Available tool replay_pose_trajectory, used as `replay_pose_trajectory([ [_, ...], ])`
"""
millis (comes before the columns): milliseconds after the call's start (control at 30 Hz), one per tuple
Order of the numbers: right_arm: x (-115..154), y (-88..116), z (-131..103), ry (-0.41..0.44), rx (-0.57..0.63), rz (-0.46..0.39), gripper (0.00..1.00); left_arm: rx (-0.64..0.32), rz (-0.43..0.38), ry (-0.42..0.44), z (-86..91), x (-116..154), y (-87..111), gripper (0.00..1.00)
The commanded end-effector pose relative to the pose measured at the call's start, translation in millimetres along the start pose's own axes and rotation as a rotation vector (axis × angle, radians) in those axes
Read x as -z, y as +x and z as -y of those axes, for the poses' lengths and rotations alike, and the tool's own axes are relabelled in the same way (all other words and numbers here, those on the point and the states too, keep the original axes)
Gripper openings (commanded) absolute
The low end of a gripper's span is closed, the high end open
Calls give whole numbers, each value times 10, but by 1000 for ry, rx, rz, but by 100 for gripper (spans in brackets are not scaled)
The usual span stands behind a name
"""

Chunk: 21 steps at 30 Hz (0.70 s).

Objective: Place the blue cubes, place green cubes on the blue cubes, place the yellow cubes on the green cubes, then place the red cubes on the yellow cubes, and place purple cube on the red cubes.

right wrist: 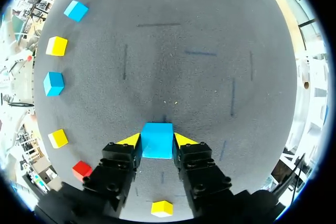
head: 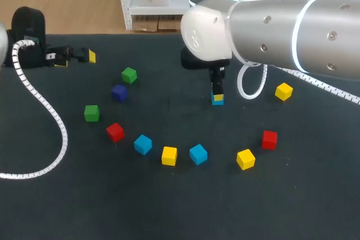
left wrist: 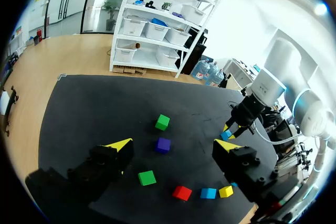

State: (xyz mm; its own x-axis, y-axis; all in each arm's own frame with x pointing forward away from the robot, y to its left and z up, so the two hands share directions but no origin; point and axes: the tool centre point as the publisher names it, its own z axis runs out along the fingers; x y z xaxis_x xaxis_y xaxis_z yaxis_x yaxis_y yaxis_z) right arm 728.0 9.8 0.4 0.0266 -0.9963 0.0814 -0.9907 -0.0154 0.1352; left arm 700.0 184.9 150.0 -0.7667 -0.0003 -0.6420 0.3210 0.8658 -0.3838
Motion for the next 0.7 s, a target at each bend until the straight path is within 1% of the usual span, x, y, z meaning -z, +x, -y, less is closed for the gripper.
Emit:
replay_pose_trajectory([
  [33,-2,3,-1,-3,2,3,29,0,0,0,0,0,0,100],
  [100,-1,-1,-7,-5,4,3,32,0,0,0,0,0,0,100],
  [133,-2,-3,-10,-5,6,2,36,0,0,0,0,0,0,100],
  [233,-2,-5,-10,-7,6,4,51,0,0,0,0,0,0,100],
  [267,1,-7,-9,-9,5,7,83,0,0,0,0,0,0,100],
  [300,2,-7,-9,-9,5,7,100,0,0,0,0,0,0,100],
  [567,54,5,12,-8,-16,26,100,0,0,0,0,0,0,100],
  [700,165,43,36,7,-41,52,100,0,0,0,0,0,0,100],
])
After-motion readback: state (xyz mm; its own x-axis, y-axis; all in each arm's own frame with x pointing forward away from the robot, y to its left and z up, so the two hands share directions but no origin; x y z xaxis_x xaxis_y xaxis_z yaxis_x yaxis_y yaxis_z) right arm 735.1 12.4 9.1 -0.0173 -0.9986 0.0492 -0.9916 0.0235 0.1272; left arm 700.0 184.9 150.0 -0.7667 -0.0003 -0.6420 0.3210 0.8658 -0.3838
